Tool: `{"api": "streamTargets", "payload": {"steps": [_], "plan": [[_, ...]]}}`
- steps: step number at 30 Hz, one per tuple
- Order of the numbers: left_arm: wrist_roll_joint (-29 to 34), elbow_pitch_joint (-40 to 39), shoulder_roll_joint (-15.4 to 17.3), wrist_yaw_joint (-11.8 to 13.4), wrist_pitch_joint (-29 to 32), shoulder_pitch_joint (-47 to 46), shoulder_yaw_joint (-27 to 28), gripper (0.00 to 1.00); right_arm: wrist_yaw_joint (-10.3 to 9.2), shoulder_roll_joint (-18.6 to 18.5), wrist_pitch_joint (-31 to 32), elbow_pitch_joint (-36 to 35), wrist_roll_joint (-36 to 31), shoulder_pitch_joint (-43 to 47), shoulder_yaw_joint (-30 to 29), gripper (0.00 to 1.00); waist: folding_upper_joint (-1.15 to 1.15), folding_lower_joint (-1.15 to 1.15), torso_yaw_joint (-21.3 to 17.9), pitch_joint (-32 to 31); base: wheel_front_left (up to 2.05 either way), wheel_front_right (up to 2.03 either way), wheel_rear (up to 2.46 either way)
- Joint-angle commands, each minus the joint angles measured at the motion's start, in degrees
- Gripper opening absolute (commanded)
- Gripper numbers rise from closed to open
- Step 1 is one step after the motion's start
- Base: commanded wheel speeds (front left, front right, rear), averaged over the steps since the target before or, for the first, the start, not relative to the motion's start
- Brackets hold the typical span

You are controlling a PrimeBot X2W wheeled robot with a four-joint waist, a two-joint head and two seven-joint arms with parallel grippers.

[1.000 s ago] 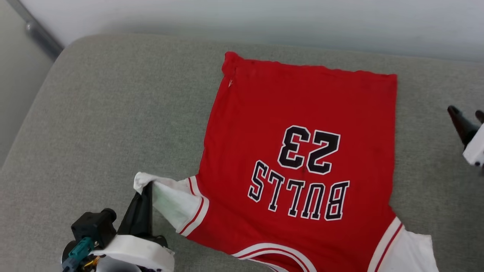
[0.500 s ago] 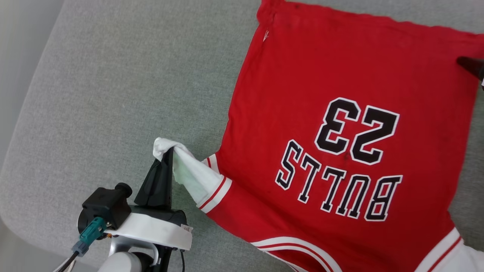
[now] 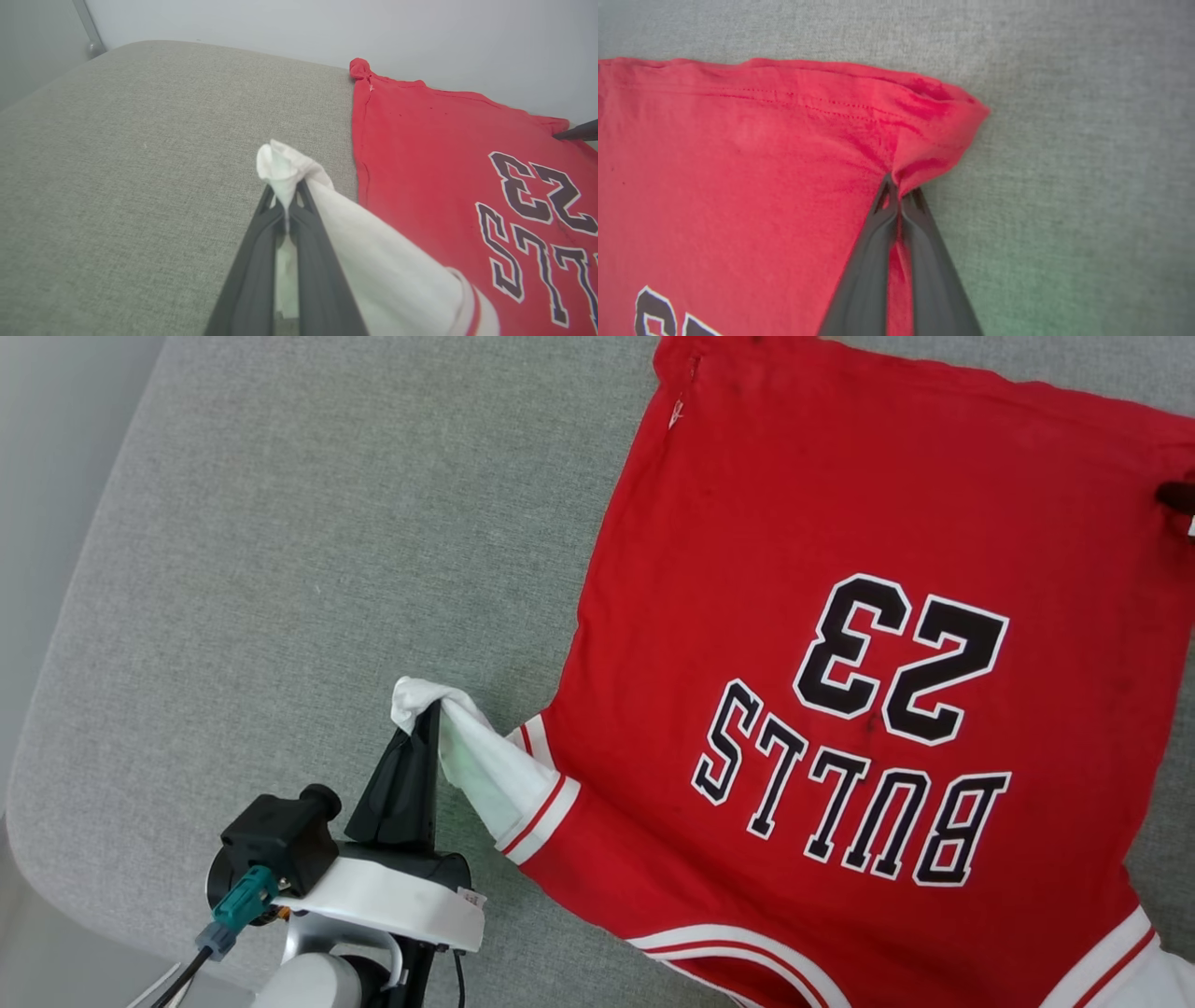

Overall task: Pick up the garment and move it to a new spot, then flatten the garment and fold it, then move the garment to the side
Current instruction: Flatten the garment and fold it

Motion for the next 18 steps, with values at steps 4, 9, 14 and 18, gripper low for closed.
{"api": "streamTargets", "payload": {"steps": [4, 9, 14, 18], "plan": [[-0.6, 1.2, 0.2, 0.1, -0.1, 0.1, 0.2, 0.00, -0.02, -2.0, -2.9, -1.6, 0.2, 2.1, 2.6, 0.00, 0.00, -0.01, -0.7, -2.8, 0.00, 0.00, 0.00], [-1.2, 3.2, 1.1, 0.8, 0.5, 2.1, 0.9, 0.00, -0.03, -5.1, -5.4, -6.2, 2.4, 5.5, 8.1, 0.00, 0.00, -0.01, -3.1, -7.8, 0.00, 0.00, 0.00], [-2.2, 5.3, 2.4, 1.9, 1.5, 5.1, 2.2, 0.00, -0.02, -9.0, -5.1, -12.8, 6.4, 14.3, 13.5, 0.00, 0.00, -0.01, -6.5, -14.0, 0.00, 0.00, 0.00], [-3.2, 5.9, 3.5, 3.1, 2.4, 8.0, 3.5, 0.00, -0.02, -11.4, -2.4, -19.4, 9.3, 25.0, 15.0, 0.00, 0.00, -0.01, -9.7, -18.6, 0.00, 0.00, 0.00]]}}
